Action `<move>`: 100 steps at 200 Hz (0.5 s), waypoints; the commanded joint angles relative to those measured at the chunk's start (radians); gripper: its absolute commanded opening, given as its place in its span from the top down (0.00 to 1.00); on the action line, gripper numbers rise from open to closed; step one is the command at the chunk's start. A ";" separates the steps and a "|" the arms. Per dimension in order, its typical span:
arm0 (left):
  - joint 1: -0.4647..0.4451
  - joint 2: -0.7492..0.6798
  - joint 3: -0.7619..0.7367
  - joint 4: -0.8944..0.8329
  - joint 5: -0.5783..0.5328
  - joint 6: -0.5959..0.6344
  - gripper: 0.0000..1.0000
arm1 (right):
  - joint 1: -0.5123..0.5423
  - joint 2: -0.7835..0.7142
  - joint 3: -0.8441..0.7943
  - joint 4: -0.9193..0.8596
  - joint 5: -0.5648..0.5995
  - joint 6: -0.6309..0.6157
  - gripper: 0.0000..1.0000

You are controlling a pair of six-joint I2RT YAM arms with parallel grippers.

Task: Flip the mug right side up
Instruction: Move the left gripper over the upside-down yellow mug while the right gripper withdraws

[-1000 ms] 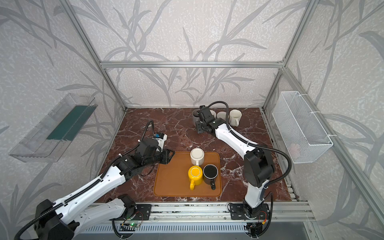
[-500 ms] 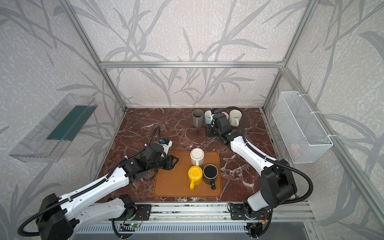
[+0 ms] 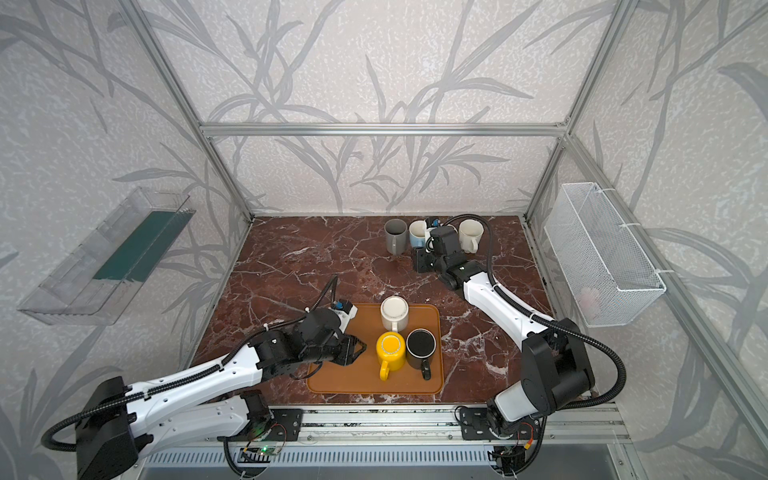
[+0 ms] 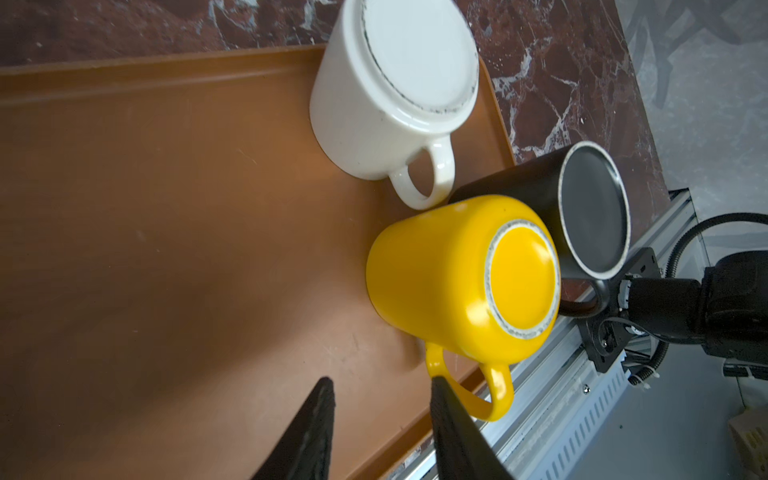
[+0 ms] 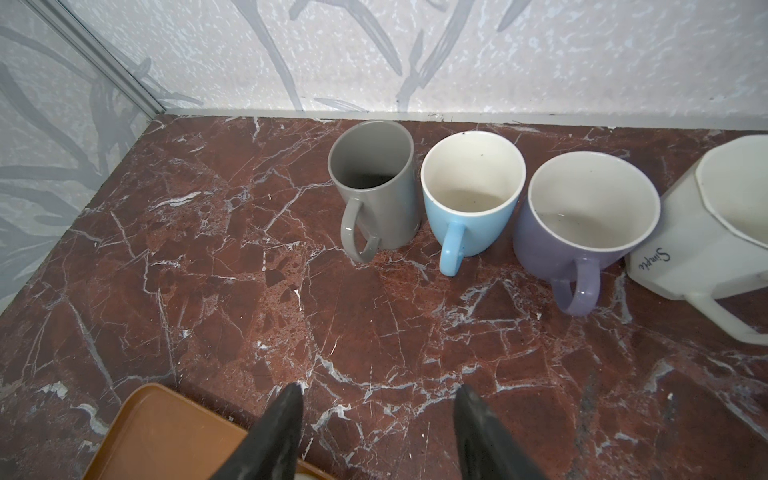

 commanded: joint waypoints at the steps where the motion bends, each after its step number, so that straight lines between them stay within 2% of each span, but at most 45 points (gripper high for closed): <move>1: -0.046 -0.008 0.005 0.026 0.001 -0.032 0.59 | -0.005 -0.018 0.001 0.010 -0.009 0.012 0.41; 100: -0.221 0.153 0.098 0.048 -0.074 -0.070 0.59 | -0.005 -0.029 -0.007 -0.008 -0.003 0.013 0.41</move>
